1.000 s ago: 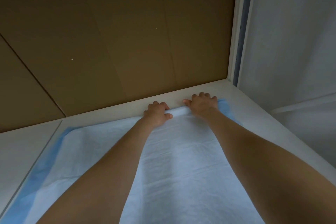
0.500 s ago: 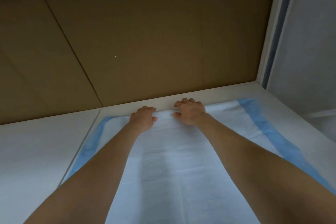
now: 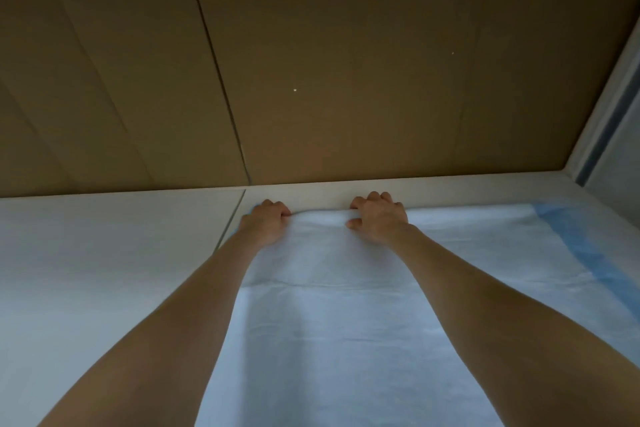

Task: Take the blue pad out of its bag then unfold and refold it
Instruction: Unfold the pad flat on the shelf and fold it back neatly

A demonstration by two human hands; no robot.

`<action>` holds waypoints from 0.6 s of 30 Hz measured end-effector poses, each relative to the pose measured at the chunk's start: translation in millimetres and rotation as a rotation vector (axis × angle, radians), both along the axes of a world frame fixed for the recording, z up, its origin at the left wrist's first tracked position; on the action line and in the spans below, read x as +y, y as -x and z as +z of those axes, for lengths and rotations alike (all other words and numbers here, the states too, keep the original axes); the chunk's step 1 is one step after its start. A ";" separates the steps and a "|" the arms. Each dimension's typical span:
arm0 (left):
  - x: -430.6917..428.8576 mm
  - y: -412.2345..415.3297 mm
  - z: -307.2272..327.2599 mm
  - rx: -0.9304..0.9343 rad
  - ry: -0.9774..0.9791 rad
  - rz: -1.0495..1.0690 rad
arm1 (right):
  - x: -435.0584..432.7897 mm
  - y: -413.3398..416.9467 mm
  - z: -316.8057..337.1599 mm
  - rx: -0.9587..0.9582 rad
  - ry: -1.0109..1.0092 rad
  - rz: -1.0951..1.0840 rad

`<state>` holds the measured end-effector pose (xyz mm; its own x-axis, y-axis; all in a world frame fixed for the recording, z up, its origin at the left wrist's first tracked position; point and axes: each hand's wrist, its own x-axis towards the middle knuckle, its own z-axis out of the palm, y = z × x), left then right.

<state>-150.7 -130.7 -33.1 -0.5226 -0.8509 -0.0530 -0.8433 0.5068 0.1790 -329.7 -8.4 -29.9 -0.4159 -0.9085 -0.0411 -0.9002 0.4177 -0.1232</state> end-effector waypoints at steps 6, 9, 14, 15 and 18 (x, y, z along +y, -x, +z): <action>-16.7 -14.2 -6.6 -0.029 0.016 0.138 | -2.8 0.1 0.3 -0.053 0.003 -0.025; -20.7 -16.3 -5.3 0.049 -0.039 0.296 | -1.8 -0.3 1.9 -0.061 0.026 -0.027; -26.5 -20.3 7.0 0.262 -0.161 0.366 | -0.3 0.9 7.2 -0.066 0.066 -0.021; -24.0 -21.3 10.3 0.270 -0.169 0.366 | 0.1 0.8 8.3 -0.066 0.072 -0.018; -21.3 -23.8 13.5 0.361 -0.211 0.412 | 2.0 0.7 11.1 -0.071 0.084 -0.010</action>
<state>-127.0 -152.0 -19.6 -0.1671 -0.9782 -0.1234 -0.8304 0.0722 0.5525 -330.4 -6.4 -18.9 -0.4238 -0.9057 0.0057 -0.8838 0.4122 -0.2214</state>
